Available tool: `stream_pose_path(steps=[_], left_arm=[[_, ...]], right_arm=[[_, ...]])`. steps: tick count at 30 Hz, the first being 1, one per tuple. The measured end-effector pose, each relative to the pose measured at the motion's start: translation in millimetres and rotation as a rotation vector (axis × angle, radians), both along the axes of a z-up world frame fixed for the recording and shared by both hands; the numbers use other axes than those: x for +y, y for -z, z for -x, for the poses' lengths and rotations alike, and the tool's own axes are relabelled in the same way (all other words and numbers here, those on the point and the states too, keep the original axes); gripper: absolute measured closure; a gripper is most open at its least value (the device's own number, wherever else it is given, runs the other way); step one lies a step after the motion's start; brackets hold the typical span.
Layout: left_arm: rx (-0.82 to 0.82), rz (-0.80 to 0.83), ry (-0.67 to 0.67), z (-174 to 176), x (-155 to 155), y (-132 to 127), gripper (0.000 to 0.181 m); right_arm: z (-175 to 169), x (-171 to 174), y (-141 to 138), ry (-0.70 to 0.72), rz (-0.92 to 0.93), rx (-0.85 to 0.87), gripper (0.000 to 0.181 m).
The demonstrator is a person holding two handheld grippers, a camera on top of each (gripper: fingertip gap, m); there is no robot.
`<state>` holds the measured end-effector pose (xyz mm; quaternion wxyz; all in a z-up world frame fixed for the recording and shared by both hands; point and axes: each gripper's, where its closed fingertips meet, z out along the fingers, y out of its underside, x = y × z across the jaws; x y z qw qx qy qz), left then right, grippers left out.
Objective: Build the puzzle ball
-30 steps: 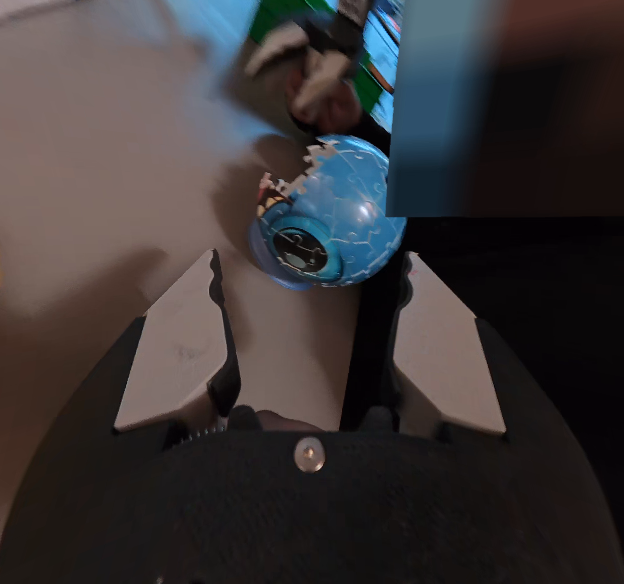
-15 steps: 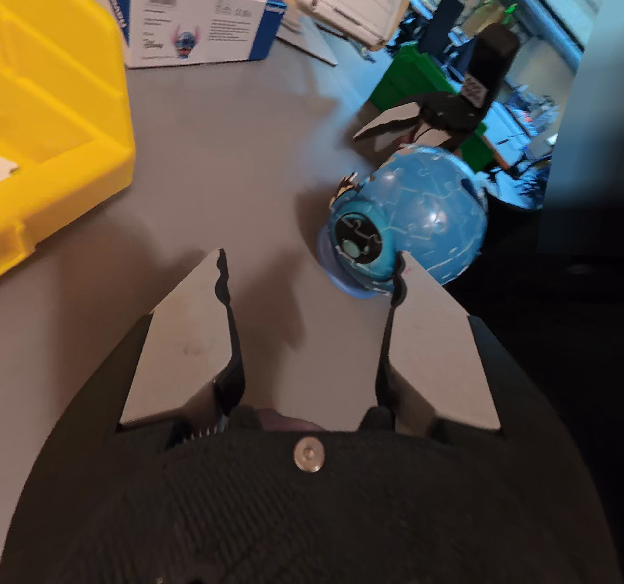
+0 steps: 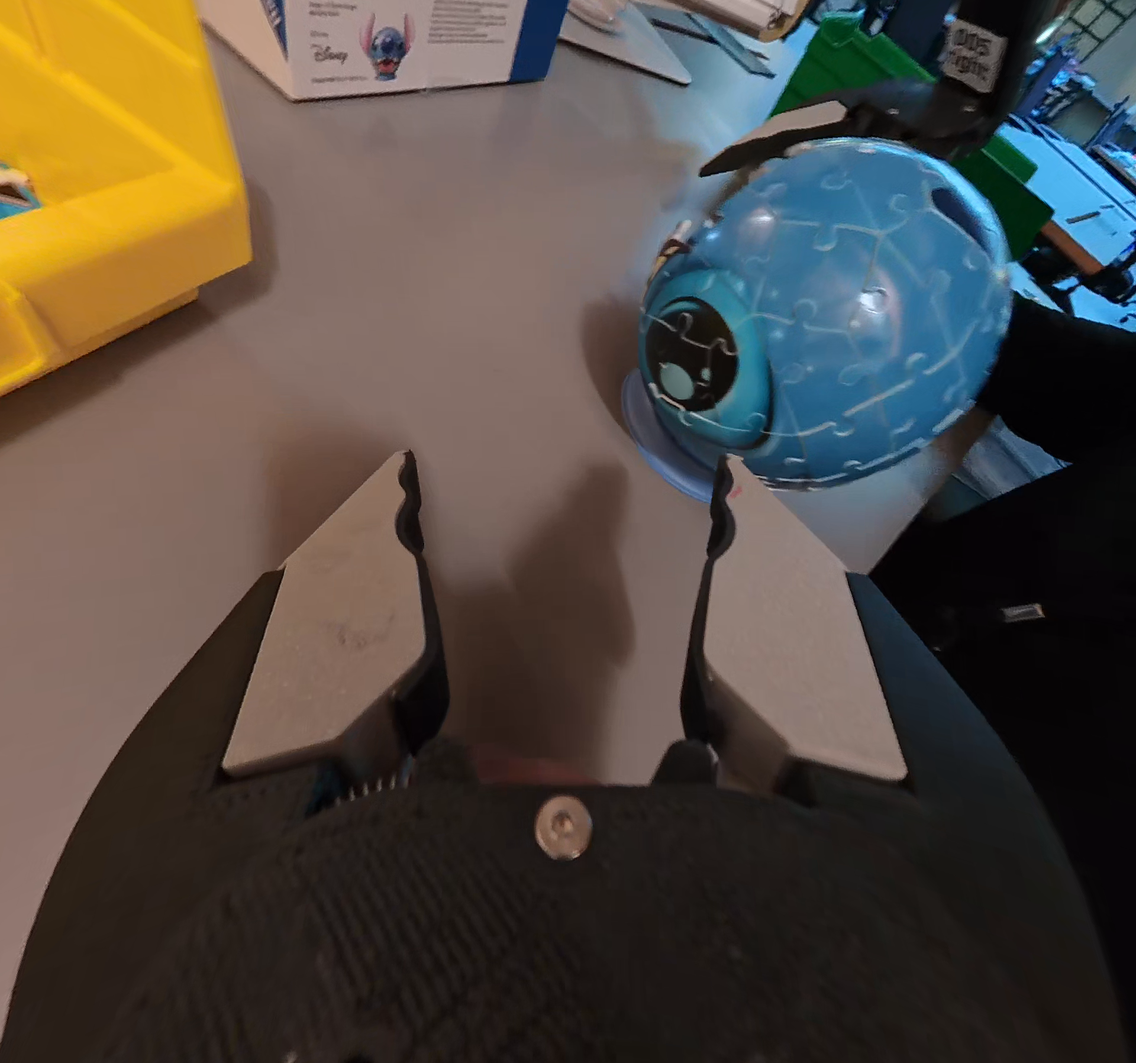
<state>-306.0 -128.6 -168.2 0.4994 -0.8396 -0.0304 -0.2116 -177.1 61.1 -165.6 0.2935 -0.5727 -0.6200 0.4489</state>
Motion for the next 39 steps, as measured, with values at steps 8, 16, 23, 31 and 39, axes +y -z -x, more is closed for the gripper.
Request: stream_pose_path(steps=[8, 16, 23, 31, 39], left_arm=[[0.060, -0.050, -0.035, 3.3, -1.9, -0.8, 0.093], [0.043, -0.223, -0.066, 0.0, -12.5, -31.0, 0.097], [0.255, -0.216, -0.273, 75.3, -13.8, -86.8, 0.100], [0.506, -0.096, -0.370, 178.7, -2.5, -127.3, 0.109], [0.613, 0.115, -0.187, 227.8, 56.1, -117.1, 0.111]], right_arm=[[-1.2, 7.7, -7.6, 0.034, 0.054, 0.044, 0.131], [-0.9, 6.7, -7.1, 0.042, 0.005, 0.047, 0.131], [1.0, 10.7, -12.2, 0.053, 0.008, 0.081, 0.131], [5.8, 24.6, -21.8, 0.088, -0.029, 0.150, 0.131], [10.8, 47.2, -23.3, 0.159, -0.035, 0.159, 0.131]])
